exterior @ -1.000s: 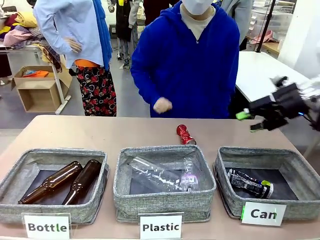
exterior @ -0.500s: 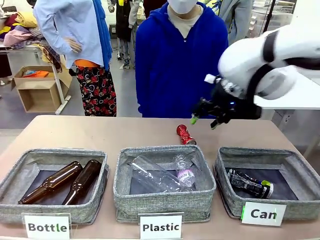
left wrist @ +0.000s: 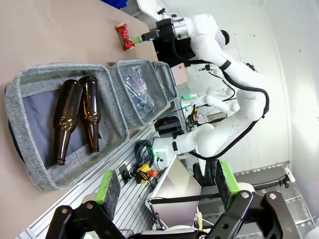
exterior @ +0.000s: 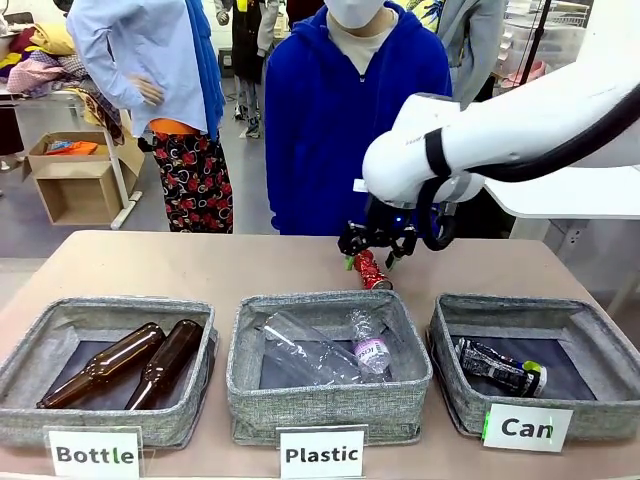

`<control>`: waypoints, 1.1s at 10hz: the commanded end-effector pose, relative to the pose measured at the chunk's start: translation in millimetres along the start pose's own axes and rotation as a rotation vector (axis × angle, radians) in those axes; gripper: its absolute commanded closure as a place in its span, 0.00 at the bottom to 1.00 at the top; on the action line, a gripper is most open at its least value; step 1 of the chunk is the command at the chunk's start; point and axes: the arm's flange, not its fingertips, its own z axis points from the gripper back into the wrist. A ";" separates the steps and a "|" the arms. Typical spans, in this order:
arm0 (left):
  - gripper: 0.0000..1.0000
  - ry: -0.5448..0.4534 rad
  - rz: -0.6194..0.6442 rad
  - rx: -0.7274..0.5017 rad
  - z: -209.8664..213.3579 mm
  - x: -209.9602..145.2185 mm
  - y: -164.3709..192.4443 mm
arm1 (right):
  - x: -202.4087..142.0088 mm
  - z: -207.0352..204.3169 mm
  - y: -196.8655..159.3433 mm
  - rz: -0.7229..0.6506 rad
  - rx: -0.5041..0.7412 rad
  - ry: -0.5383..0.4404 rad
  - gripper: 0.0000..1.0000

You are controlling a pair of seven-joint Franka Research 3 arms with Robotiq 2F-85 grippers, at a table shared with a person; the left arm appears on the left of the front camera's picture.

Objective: Sort the can waste into the basket.
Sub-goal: Pick up the can waste from the table and place it in the right Fabric basket.

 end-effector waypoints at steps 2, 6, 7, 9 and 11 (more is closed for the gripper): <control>0.00 0.007 -0.004 -0.006 1.9 -2.8 -1.9 | 31.4 -29.8 8.5 -0.005 -0.090 -0.008 0.00; 0.00 0.007 -0.004 -0.006 1.9 -2.8 -1.9 | 31.0 -58.7 4.3 -0.019 -0.199 -0.019 0.00; 0.00 0.007 -0.004 -0.006 1.9 -2.8 -1.9 | 30.7 -64.8 4.7 -0.011 -0.205 -0.013 0.00; 0.00 0.007 -0.004 -0.006 1.9 -2.8 -1.9 | 30.1 -81.5 14.2 -0.003 -0.224 -0.029 0.00; 0.00 0.007 -0.004 -0.006 1.9 -2.8 -1.9 | 30.6 -85.2 18.5 0.007 -0.232 -0.035 0.00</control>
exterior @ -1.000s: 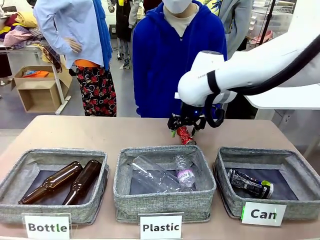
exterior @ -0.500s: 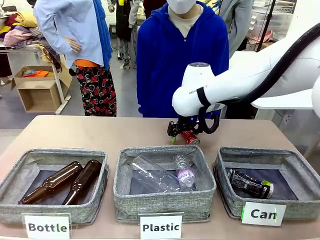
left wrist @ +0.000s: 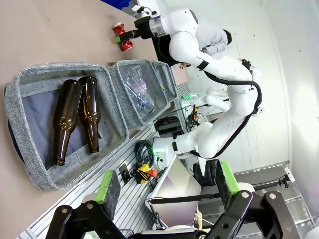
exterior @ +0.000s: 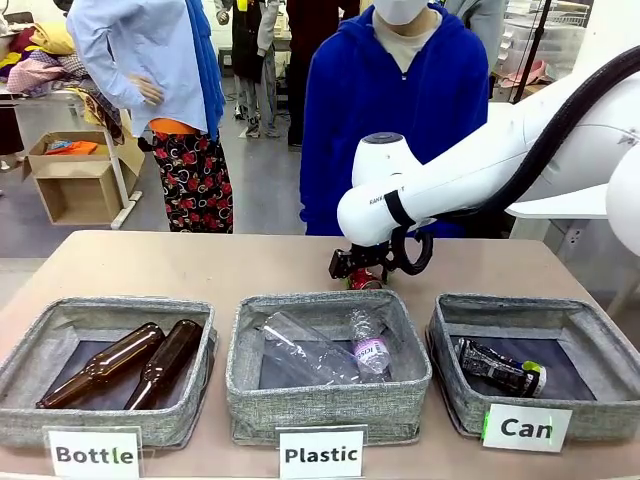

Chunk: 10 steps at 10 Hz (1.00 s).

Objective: Sort the can waste into the basket.
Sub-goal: Pick up the can waste from the table and place it in the right Fabric basket.

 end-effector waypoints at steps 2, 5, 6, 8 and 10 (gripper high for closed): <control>0.00 0.007 -0.003 -0.006 1.9 -2.7 -1.8 | 7.9 -11.5 6.0 -0.016 0.002 -0.008 0.53; 0.00 0.007 -0.003 -0.006 1.9 -2.7 -1.8 | 6.7 -8.9 4.2 -0.003 0.020 0.028 1.00; 0.00 0.007 -0.003 -0.006 1.9 -2.7 -1.8 | 6.8 -9.0 4.4 -0.002 0.024 0.034 1.00; 0.00 0.007 -0.003 -0.006 1.9 -2.7 -1.8 | 6.1 -9.2 4.9 0.001 0.036 0.045 0.96; 0.00 0.007 -0.003 -0.006 1.9 -2.7 -1.8 | 6.4 -10.5 4.9 0.002 0.043 0.050 1.00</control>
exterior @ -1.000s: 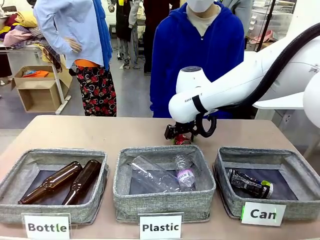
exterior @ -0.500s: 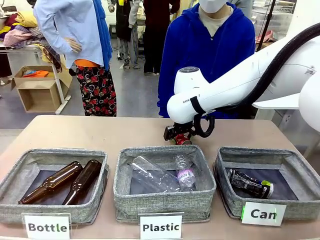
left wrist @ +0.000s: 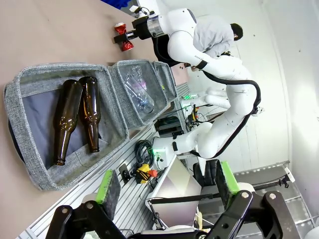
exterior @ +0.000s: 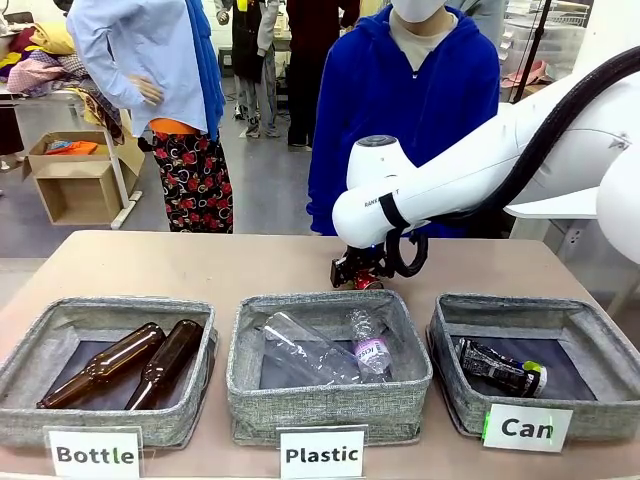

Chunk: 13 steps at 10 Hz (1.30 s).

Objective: Sort the can waste into the basket.
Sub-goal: Pick up the can waste from the table and place it in the right Fabric basket.

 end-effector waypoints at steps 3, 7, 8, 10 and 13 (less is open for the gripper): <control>0.00 0.007 -0.003 -0.006 1.9 -2.7 -1.8 | 4.0 -4.0 -3.1 -0.006 0.046 0.029 1.00; 0.00 0.007 -0.003 -0.006 1.9 -2.7 -1.8 | -9.8 28.4 -17.0 0.005 0.064 0.066 1.00; 0.00 0.007 -0.003 -0.006 1.9 -2.7 -1.8 | -17.0 44.4 -21.9 0.058 0.115 0.126 1.00; 0.00 0.007 -0.003 -0.006 1.9 -2.7 -1.8 | -59.0 98.8 -61.1 0.148 0.211 0.226 1.00; 0.00 0.007 -0.003 -0.006 1.9 -2.7 -1.8 | -130.4 166.2 -122.7 0.291 0.253 0.176 1.00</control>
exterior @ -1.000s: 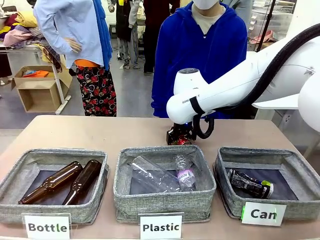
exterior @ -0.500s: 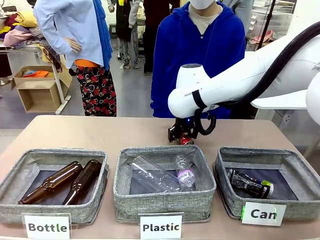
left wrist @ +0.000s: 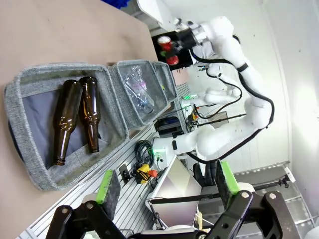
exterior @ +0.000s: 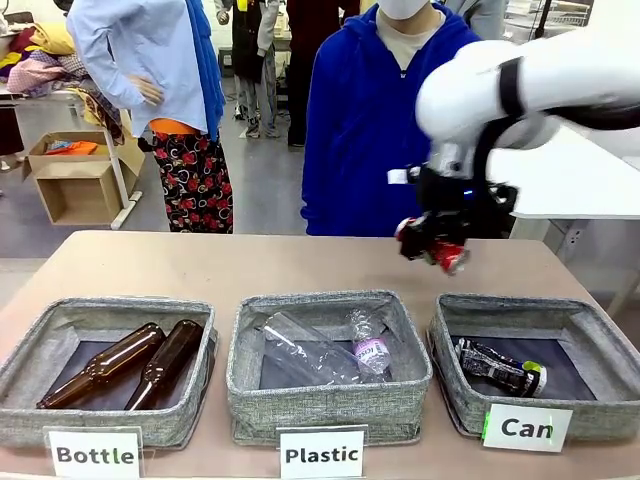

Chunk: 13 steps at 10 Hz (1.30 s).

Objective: Sort the can waste into the basket.
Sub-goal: Pick up the can waste from the table and place it in the right Fabric basket.

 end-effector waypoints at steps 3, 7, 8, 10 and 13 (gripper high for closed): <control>0.00 0.009 -0.003 -0.006 1.5 -2.4 -1.5 | -114.9 2.1 -34.9 0.251 0.150 -0.056 1.00; 0.00 0.009 -0.003 -0.006 1.5 -2.4 -1.5 | -186.2 -8.1 -78.3 0.615 0.193 -0.079 1.00; 0.00 0.009 -0.003 -0.006 1.5 -2.4 -1.5 | -187.7 -12.1 -83.9 0.632 0.173 -0.079 1.00; 0.00 0.009 -0.003 -0.006 1.5 -2.4 -1.5 | -185.6 -17.3 -85.3 0.677 0.108 -0.074 1.00; 0.00 0.009 -0.003 -0.006 1.5 -2.4 -1.5 | -177.6 -18.5 -85.1 0.682 0.108 -0.065 1.00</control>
